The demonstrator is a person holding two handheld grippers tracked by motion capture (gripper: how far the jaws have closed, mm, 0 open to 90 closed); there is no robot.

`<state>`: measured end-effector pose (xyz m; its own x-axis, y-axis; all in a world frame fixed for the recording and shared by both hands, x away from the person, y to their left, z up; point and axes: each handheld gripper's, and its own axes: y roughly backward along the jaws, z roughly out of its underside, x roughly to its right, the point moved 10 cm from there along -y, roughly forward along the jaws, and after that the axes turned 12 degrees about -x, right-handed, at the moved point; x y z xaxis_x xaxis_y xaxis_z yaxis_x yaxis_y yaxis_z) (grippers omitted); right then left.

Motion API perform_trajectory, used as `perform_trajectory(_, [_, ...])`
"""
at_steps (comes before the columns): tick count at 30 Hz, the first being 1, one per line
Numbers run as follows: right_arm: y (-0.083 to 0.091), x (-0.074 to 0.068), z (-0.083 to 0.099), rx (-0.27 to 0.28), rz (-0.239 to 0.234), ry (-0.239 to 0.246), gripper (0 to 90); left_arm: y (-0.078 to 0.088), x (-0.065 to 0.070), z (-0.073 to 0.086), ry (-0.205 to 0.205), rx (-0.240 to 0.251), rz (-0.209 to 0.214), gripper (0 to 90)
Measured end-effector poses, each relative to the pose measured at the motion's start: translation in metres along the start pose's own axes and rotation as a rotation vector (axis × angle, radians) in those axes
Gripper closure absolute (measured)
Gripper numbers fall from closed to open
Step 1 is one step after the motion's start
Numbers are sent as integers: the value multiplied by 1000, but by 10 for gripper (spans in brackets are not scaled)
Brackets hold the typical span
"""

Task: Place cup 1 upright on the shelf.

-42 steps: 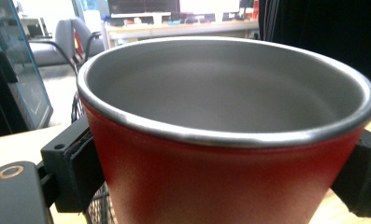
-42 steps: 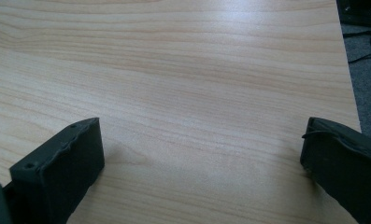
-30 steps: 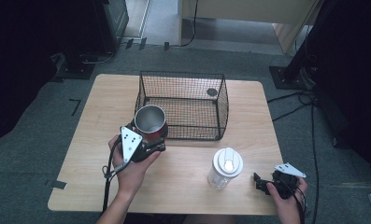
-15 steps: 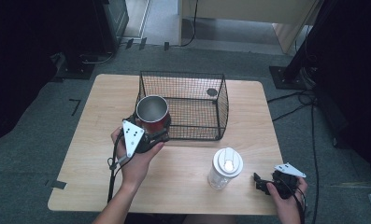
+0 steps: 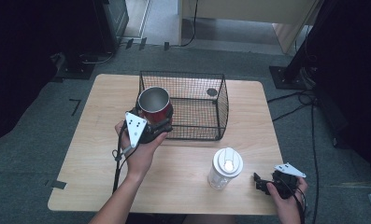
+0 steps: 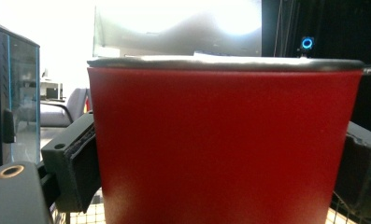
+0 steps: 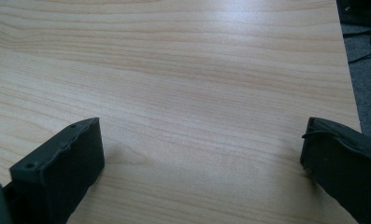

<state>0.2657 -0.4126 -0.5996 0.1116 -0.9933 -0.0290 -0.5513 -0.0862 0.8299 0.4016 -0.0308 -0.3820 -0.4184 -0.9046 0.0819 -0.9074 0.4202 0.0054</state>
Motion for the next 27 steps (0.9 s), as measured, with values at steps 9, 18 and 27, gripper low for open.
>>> perform_trajectory(9, [0,0,0,0,0,0,0,-15,2,-7,6,33,1,80])
perform_trajectory(18, [0,0,0,0,0,0,0,-33,0,-5,-9,41,-12,80])
perform_trajectory(27, [0,0,0,1,0,2,0,-52,-10,-3,6,40,-33,79])
